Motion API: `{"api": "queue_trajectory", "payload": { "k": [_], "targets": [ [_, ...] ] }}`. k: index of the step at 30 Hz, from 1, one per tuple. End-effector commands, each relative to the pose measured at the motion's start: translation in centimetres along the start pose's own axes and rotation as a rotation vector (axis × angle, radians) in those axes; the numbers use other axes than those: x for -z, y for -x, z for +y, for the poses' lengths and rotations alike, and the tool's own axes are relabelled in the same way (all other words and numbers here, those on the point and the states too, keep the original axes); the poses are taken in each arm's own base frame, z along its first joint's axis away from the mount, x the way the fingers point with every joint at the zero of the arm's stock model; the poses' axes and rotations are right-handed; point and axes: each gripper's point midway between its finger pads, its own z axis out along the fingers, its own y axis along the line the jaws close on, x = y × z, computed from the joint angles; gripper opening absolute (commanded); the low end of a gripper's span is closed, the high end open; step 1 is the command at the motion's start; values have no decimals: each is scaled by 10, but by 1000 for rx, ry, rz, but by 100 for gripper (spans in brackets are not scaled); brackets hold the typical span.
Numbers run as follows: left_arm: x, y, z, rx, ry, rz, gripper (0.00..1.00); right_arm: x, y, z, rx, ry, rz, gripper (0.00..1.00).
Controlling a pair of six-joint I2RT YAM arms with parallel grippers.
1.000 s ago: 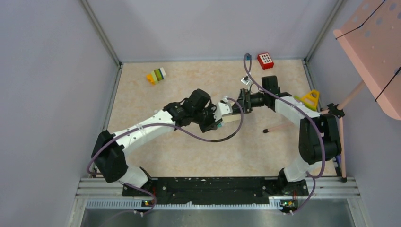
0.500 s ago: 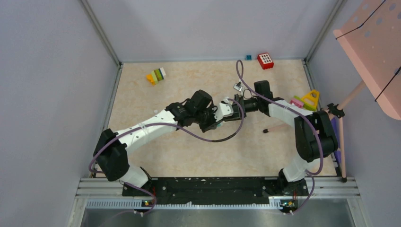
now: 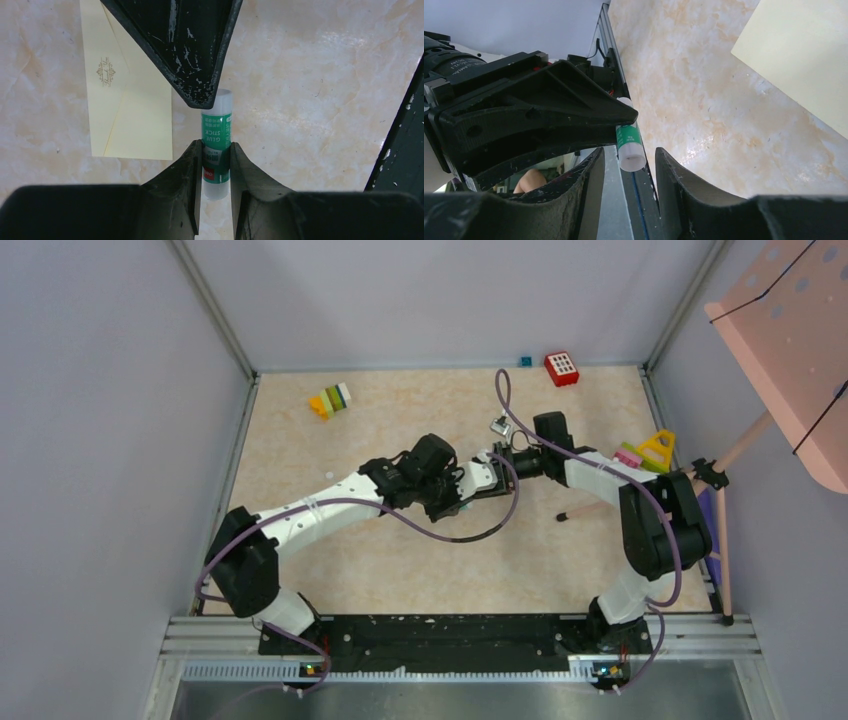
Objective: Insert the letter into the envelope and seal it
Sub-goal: Screw the solid glue.
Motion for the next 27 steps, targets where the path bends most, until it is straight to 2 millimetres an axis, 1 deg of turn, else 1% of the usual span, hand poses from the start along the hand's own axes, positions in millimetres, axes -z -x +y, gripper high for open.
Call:
{"api": "queue_trajectory", "payload": {
  "k": [1,5,11,15,17,18,23,27],
  "targets": [
    [2,15,6,-2,34,-52,0,-5,-1,6,49,23,10,42],
    [2,16,7,0,38,-53,0,-7,-3,6,53,24,17,44],
    [3,16,7,-1,39,-55,0,-8,-4,6,55,24,28,43],
    [3,16,7,0,41,-55,0,-9,-5,8,61,28,34,37],
    [3,16,8,-1,46,-55,0,-8,-6,9,63,34,37,29],
    [3,15,8,1,48,-52,0,-8,-6,9,67,34,36,27],
    [2,15,8,3,49,-50,0,-9,-10,13,96,37,48,29],
    [2,14,8,4,49,-49,0,-10,-13,13,113,27,62,34]
  ]
}}
